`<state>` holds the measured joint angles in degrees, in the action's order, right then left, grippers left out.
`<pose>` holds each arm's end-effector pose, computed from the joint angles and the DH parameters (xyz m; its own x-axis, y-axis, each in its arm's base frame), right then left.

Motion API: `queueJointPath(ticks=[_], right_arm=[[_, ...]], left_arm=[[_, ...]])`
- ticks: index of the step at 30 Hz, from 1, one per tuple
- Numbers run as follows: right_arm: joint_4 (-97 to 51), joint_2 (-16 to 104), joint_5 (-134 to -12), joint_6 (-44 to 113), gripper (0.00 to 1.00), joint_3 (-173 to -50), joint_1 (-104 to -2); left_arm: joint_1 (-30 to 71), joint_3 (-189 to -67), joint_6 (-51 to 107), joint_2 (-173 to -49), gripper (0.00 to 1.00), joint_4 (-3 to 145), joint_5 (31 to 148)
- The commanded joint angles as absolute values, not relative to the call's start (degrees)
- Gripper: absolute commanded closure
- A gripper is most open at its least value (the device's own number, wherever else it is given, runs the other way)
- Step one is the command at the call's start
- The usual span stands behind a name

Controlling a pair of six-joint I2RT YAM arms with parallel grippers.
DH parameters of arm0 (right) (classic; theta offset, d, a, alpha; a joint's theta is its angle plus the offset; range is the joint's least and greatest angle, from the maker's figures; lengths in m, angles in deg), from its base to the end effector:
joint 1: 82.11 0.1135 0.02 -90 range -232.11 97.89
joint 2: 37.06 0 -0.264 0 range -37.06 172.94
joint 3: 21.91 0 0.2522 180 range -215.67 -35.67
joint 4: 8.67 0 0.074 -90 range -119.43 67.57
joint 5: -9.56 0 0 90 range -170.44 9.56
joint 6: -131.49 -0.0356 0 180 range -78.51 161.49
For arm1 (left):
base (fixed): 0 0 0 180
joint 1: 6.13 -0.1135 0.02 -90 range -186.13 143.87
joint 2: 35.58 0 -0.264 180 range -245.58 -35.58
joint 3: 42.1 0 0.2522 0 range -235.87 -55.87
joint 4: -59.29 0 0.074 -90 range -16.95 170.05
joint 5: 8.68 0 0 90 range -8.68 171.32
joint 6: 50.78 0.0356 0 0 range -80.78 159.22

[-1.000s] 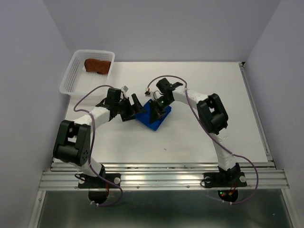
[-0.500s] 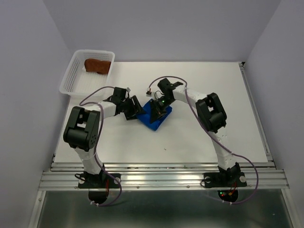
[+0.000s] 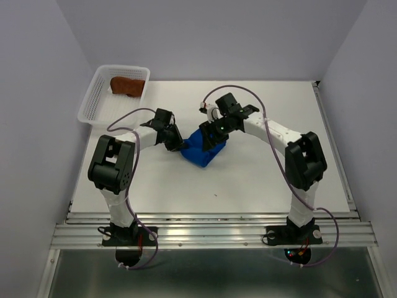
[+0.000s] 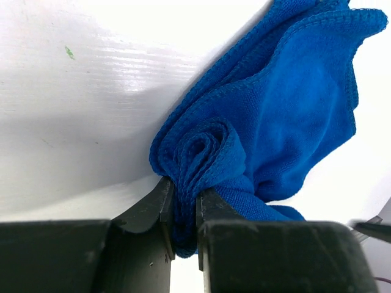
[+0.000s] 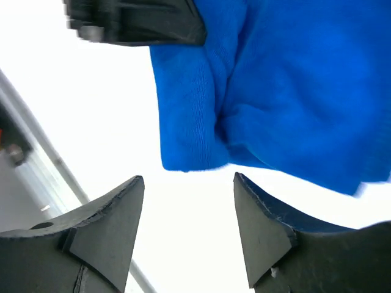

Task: Roll the towels
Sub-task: Roll the towel

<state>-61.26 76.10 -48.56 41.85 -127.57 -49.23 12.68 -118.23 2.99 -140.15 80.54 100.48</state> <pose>0.3474 0.2470 0.2330 -0.7237 -0.4741 -0.5015 -0.6867 0.5672 0.4547 0.3539 -0.1329 0.1668 -0.8811 -0.2897 -0.3739 -0.0188 0.8114 -0.5842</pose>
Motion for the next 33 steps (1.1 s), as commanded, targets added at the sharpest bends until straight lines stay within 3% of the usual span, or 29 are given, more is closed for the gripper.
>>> queueJointPath(ticks=[1, 9, 28, 33], right_arm=[[-51.9, 68.7, -60.3, 45.9, 0.34, -122.6, -44.8], [-38.5, 63.8, -77.7, 52.8, 0.32, -113.9, -35.3], [-36.7, 71.0, -86.7, 59.6, 0.3, -108.3, -28.5], [-35.2, 73.1, -97.1, 60.5, 0.42, -106.3, -25.0]], left_arm=[[13.1, -121.9, 6.0, -141.1, 0.99, 87.2, 97.9], [13.7, -127.8, 6.9, -141.9, 0.99, 95.4, 96.4], [13.6, -131.2, 3.1, -144.7, 1.0, 99.7, 98.9], [12.6, -131.2, 1.6, -145.9, 1.0, 99.9, 102.5]])
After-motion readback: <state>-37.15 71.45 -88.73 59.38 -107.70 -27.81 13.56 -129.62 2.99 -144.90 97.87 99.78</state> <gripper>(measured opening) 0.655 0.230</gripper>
